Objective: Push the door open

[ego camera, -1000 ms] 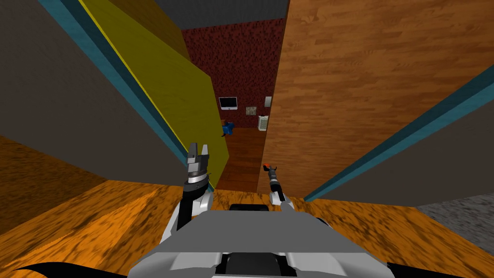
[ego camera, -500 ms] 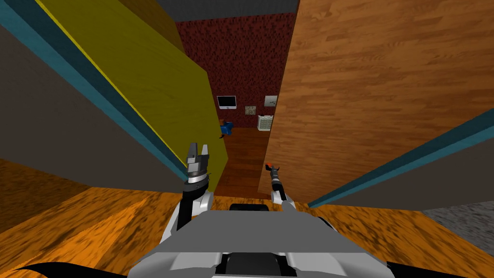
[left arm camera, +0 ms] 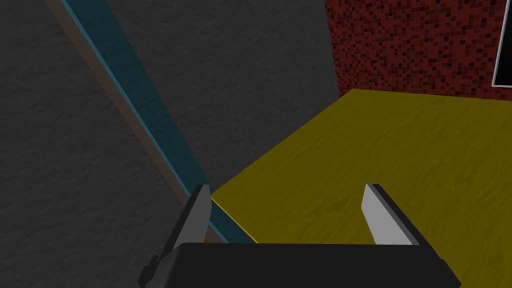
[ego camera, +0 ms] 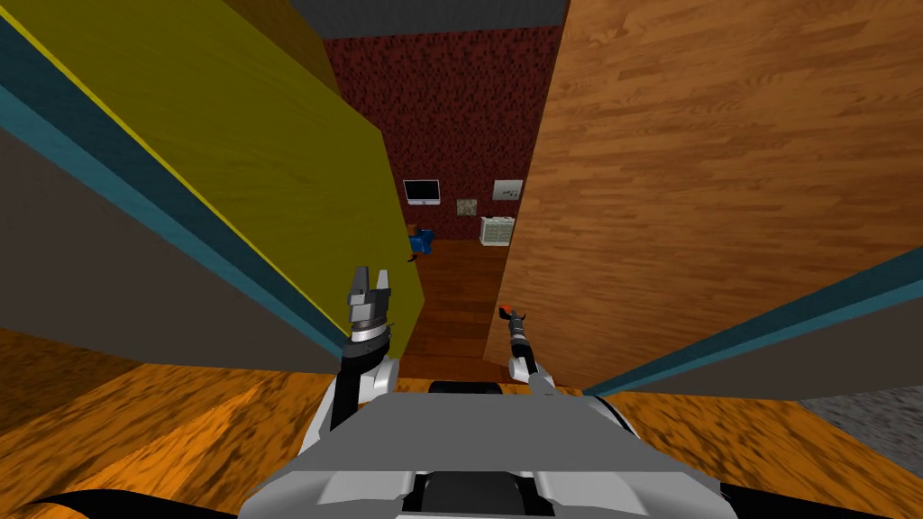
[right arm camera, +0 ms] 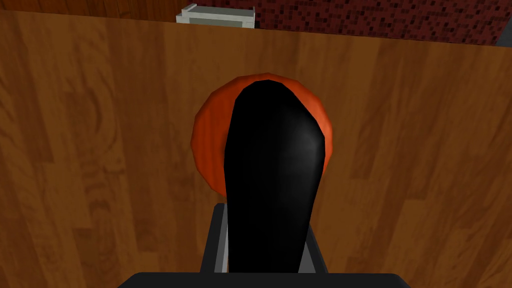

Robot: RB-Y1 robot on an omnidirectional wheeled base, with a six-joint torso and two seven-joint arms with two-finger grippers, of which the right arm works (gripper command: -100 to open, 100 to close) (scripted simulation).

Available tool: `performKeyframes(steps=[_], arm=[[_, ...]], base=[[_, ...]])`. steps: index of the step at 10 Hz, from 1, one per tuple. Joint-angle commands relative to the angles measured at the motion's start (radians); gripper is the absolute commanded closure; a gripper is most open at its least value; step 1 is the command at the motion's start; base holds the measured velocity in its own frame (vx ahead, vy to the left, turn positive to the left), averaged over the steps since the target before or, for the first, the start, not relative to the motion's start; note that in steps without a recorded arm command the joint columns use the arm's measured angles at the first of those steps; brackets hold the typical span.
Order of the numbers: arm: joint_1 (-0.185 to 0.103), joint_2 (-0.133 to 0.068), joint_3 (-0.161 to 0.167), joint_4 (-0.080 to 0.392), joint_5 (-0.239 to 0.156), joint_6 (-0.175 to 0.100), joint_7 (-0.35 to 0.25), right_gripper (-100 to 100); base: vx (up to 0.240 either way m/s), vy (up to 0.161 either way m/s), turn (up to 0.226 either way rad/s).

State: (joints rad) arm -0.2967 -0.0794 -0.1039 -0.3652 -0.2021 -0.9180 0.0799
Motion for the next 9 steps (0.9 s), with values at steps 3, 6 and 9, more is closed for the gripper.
performKeyframes(steps=[3, 6, 9], arm=[[0.043, -0.014, -0.039, -0.105, -0.023, 0.051, 0.025, 100], [0.043, -0.014, -0.039, -0.107, -0.023, 0.051, 0.025, 100], [0.045, -0.022, -0.068, -0.103, -0.043, 0.052, 0.035, 100]], base=[[0.118, 0.048, -0.055], [0.071, 0.016, -0.014], [0.103, 0.032, -0.044]])
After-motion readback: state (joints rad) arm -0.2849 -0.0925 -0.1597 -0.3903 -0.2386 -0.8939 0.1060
